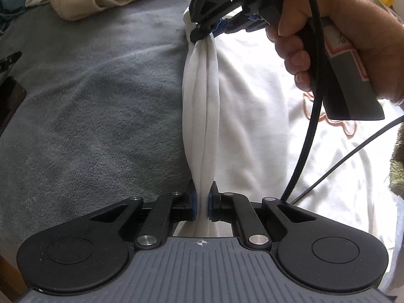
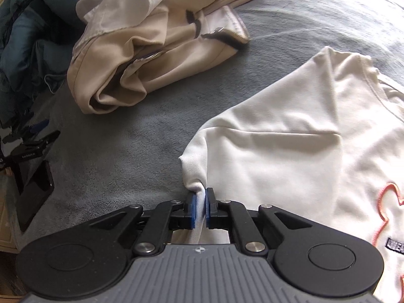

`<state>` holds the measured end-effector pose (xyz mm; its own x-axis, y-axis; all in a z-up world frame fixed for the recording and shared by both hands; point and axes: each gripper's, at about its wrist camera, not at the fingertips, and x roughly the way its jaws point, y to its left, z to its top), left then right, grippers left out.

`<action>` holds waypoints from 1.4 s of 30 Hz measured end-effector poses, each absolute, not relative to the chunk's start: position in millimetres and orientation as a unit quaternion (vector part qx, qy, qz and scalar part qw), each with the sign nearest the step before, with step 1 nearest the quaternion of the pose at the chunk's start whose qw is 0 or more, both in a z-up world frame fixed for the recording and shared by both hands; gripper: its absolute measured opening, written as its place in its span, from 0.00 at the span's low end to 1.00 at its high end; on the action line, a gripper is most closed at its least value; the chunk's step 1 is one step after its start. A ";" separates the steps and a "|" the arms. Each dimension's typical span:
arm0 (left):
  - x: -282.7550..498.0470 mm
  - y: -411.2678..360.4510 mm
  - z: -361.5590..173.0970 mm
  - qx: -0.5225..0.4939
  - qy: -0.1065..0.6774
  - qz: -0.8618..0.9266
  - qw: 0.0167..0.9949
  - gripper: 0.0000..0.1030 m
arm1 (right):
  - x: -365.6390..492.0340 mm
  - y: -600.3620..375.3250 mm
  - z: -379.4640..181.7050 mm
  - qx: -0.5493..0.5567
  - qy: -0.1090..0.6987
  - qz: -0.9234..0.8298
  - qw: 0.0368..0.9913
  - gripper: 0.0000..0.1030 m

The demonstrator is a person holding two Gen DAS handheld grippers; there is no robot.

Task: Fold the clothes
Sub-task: 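Pull the sleeve cuff straight with the right gripper while the left gripper holds the sleeve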

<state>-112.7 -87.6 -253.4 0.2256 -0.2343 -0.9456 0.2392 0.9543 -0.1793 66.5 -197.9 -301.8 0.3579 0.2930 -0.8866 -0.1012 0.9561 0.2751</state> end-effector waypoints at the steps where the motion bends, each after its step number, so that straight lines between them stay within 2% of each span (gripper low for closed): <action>1: -101.7 -90.5 -260.0 0.003 0.602 -0.155 0.783 0.06 | 65.5 -202.1 -300.6 0.089 0.552 0.119 0.820 0.07; 2: -91.9 -92.2 -264.7 0.004 0.601 -0.158 0.783 0.06 | 64.8 -206.0 -299.8 0.091 0.551 0.119 0.821 0.07; 4: -126.8 -78.6 -231.3 0.006 0.600 -0.165 0.783 0.06 | 63.2 -214.0 -298.2 0.096 0.549 0.118 0.822 0.07; 6: -133.3 -80.5 -224.7 0.009 0.600 -0.171 0.782 0.06 | 61.5 -221.9 -297.0 0.101 0.547 0.116 0.823 0.07; 25: -89.8 -115.7 -266.8 0.019 0.611 -0.239 0.755 0.06 | 41.9 -277.1 -292.9 0.150 0.537 0.071 0.827 0.07; 42: -64.3 -133.5 -255.0 0.020 0.625 -0.343 0.701 0.06 | 14.3 -318.2 -280.3 0.162 0.528 -0.016 0.833 0.07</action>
